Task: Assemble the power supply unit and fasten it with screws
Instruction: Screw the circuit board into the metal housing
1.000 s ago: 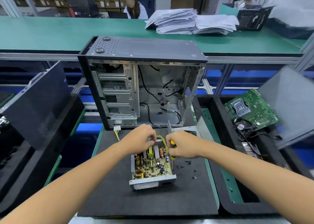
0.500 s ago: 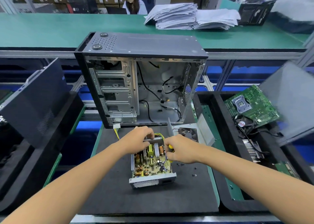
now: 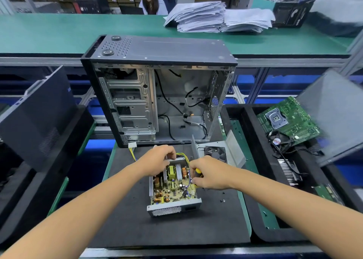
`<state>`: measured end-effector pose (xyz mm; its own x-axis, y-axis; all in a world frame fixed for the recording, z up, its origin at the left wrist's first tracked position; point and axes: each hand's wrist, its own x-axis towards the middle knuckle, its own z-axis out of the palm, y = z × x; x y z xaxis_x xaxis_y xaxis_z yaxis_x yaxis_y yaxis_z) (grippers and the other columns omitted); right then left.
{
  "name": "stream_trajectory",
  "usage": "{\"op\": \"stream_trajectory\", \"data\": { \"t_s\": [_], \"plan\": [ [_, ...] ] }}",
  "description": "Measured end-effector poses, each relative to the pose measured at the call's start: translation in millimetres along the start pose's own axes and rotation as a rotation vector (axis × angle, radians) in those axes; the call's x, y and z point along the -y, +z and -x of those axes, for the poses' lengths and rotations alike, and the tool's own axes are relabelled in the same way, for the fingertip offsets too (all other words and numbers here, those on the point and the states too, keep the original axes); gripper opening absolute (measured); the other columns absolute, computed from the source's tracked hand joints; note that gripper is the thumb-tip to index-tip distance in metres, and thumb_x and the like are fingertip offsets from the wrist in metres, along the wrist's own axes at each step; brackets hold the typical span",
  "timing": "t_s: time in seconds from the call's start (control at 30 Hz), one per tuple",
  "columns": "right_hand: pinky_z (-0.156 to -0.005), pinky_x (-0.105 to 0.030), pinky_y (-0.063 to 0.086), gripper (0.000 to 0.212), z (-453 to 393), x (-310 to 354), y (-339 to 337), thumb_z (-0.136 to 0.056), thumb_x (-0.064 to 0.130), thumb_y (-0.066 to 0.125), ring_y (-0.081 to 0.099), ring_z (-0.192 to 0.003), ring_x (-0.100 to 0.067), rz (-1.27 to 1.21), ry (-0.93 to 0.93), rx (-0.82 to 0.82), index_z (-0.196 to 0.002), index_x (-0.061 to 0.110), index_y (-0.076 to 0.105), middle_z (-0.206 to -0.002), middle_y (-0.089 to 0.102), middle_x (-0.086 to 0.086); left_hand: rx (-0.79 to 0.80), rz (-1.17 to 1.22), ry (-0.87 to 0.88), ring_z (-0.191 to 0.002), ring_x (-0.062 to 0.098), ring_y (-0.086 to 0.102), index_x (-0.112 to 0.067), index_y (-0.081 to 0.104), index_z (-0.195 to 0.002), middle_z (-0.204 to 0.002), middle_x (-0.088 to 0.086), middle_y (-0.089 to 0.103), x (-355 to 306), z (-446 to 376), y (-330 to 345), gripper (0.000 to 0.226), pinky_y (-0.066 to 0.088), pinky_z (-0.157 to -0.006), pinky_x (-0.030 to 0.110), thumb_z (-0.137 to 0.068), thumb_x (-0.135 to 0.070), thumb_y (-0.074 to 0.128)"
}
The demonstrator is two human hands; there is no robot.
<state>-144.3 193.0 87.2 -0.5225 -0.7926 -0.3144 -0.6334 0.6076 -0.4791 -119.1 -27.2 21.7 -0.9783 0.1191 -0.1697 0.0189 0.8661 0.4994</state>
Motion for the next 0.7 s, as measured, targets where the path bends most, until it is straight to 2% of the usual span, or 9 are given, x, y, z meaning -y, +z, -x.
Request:
{"op": "stream_trajectory", "data": {
  "t_s": [0.07,0.13,0.2,0.27,0.37,0.43,0.53,0.63,0.7],
  "plan": [
    [-0.048,-0.011,0.032,0.006,0.1,-1.0,1.0,-0.089,0.017,0.061,0.050,-0.059,0.001,0.022,-0.004,-0.003,-0.091,0.012,0.063,-0.070,0.055,0.012,0.001,0.008,-0.008,-0.088,0.011,0.053,-0.025,0.057,-0.094,-0.095,-0.012,0.057,0.1,-0.1,0.5,0.020,0.038,-0.086,0.026,-0.091,-0.006,0.058],
    [-0.053,-0.019,0.036,0.009,-1.7,0.5,0.5,-0.089,0.019,0.062,0.055,-0.069,-0.010,0.087,-0.009,0.003,-0.090,0.011,0.062,-0.079,0.062,0.003,-0.003,0.026,-0.021,-0.086,0.009,0.053,-0.027,0.057,-0.092,-0.093,-0.013,0.056,-0.8,-1.2,-0.2,0.022,0.039,-0.080,0.023,-0.091,-0.005,0.058],
    [-0.059,-0.028,0.037,0.016,-4.9,4.8,0.1,-0.091,0.024,0.060,0.058,-0.082,-0.023,0.254,-0.024,0.008,-0.088,0.009,0.060,-0.087,0.064,-0.007,-0.014,0.039,-0.036,-0.082,0.008,0.054,-0.028,0.058,-0.088,-0.091,-0.013,0.057,-2.7,-2.6,-2.0,0.026,0.042,-0.072,0.019,-0.089,-0.002,0.060],
    [-0.061,-0.031,0.036,0.023,-6.9,7.5,1.7,-0.095,0.030,0.053,0.059,-0.087,-0.031,0.406,-0.030,0.014,-0.087,0.008,0.057,-0.089,0.061,-0.013,-0.011,0.035,-0.052,-0.075,0.004,0.053,-0.028,0.059,-0.085,-0.088,-0.012,0.057,-3.8,-4.4,-3.0,0.029,0.041,-0.065,0.014,-0.087,0.001,0.061],
    [-0.059,-0.033,0.037,0.020,-5.5,9.1,4.5,-0.095,0.028,0.049,0.058,-0.083,-0.032,0.482,-0.055,0.048,-0.098,0.008,0.052,-0.100,0.057,-0.015,0.009,0.031,-0.074,-0.069,0.001,0.052,-0.029,0.059,-0.083,-0.085,-0.013,0.058,-3.3,-8.6,-3.1,0.032,0.038,-0.058,0.012,-0.085,0.003,0.061],
    [-0.049,-0.031,0.029,0.018,-2.6,11.3,0.9,-0.086,0.015,0.054,0.047,-0.065,-0.023,0.486,-0.075,0.107,-0.099,0.010,0.042,-0.105,0.045,-0.011,0.010,0.031,-0.088,-0.067,0.002,0.052,-0.031,0.059,-0.081,-0.082,-0.013,0.058,-3.2,-10.4,-3.7,0.035,0.039,-0.057,0.012,-0.083,0.004,0.061],
    [-0.043,-0.027,0.019,0.021,-4.0,14.8,-4.5,-0.079,0.002,0.057,0.040,-0.059,-0.020,0.578,-0.113,0.131,-0.089,0.012,0.041,-0.098,0.048,-0.011,0.011,0.038,-0.108,-0.065,0.003,0.052,-0.034,0.058,-0.076,-0.079,-0.012,0.059,-1.9,-12.4,-2.6,0.040,0.041,-0.058,0.015,-0.081,0.006,0.062],
    [-0.040,-0.026,0.020,0.015,-7.6,18.4,-6.3,-0.077,0.002,0.057,0.043,-0.058,-0.024,0.687,-0.119,0.103,-0.075,0.012,0.046,-0.072,0.046,-0.007,0.014,0.033,-0.118,-0.065,0.006,0.054,-0.035,0.057,-0.073,-0.076,-0.013,0.059,-2.4,-13.4,-4.0,0.043,0.041,-0.057,0.016,-0.079,0.007,0.062],
    [-0.043,-0.026,0.025,0.018,-8.7,19.5,-5.5,-0.081,0.006,0.056,0.041,-0.056,-0.023,0.738,-0.128,0.116,-0.071,0.012,0.042,-0.072,0.045,-0.007,0.014,0.026,-0.118,-0.066,0.006,0.055,-0.035,0.056,-0.072,-0.074,-0.013,0.060,-2.5,-13.6,-4.8,0.043,0.040,-0.058,0.017,-0.077,0.008,0.062]
  ]
}}
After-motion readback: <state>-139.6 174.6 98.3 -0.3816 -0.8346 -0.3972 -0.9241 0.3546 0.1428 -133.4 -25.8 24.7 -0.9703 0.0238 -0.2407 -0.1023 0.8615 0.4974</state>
